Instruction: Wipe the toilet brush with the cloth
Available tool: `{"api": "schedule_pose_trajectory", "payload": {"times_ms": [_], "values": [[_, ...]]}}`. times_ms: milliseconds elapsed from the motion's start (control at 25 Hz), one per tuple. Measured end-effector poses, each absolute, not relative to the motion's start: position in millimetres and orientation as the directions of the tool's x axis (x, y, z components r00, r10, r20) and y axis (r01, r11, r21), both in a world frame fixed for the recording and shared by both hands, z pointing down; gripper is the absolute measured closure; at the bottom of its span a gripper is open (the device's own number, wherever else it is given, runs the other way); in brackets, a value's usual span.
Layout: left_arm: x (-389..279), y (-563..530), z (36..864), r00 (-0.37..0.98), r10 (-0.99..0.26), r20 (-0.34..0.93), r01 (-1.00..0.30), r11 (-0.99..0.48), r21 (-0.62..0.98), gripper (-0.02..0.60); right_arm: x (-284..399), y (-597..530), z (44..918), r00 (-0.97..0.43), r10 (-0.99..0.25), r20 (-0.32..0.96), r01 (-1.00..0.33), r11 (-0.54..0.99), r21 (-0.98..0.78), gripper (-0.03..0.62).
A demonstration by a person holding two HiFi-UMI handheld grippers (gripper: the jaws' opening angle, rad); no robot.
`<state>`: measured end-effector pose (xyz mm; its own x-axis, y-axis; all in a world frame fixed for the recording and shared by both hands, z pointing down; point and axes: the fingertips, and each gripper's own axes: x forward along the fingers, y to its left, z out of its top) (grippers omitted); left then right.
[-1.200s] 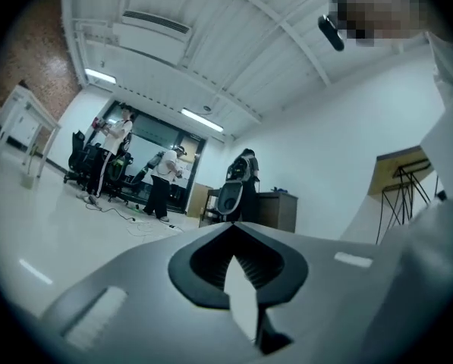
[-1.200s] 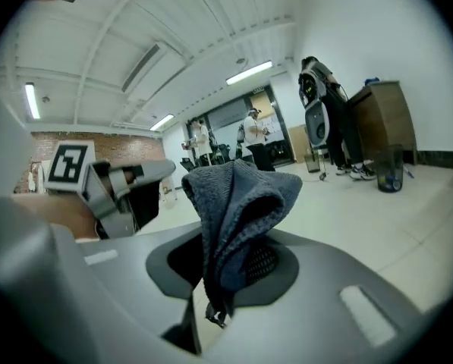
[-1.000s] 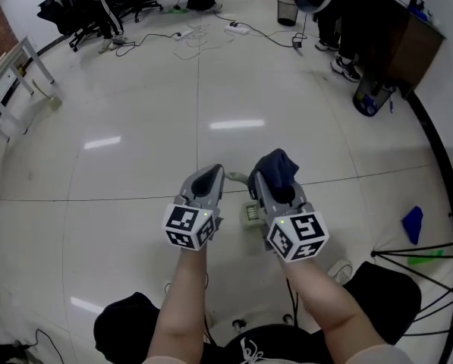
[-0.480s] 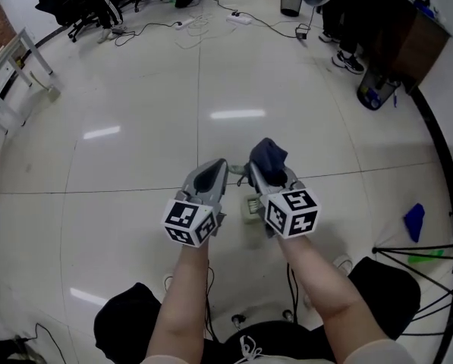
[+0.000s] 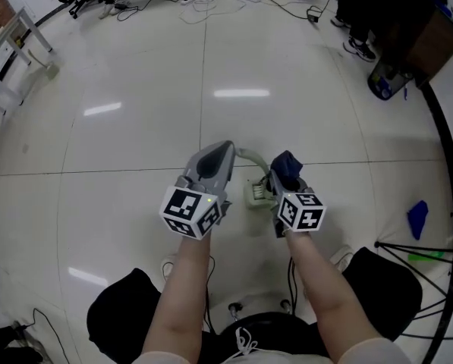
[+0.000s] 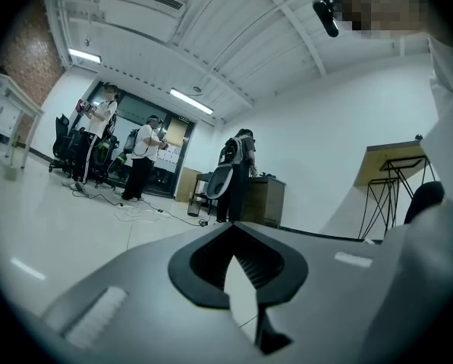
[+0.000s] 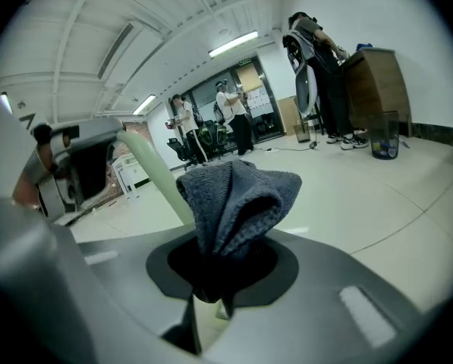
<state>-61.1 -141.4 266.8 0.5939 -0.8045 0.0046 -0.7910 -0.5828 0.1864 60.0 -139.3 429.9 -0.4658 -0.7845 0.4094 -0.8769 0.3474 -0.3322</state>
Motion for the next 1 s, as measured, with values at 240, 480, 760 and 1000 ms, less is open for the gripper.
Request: {"api": "schedule_pose_trajectory", "payload": {"times_ms": [240,480,760,1000], "values": [[-60,-140,269,0.588,-0.809,0.004,-0.793,-0.576,0.198,0.575,70,-122,511,-0.457,-0.735,0.501,-0.875,0.269,-0.403,0.525],[-57,-139,267,0.603,-0.798,0.009,-0.785,-0.591,0.185,0.575,81,-106,529,-0.41,-0.738,0.537,-0.888,0.188,-0.42,0.525],[-53,-135,264,0.636,-0.77,0.049,-0.765,-0.621,0.17,0.575,-13,-58,439,-0.635,-0.656,0.407,-0.771,0.574,-0.278,0.525],[-51,-130,266,0.645,-0.762,0.06,-0.754,-0.623,0.206,0.575,-68,-78,371,-0.689,-0.616,0.382,-0.713,0.671,-0.204,0.525]]}}
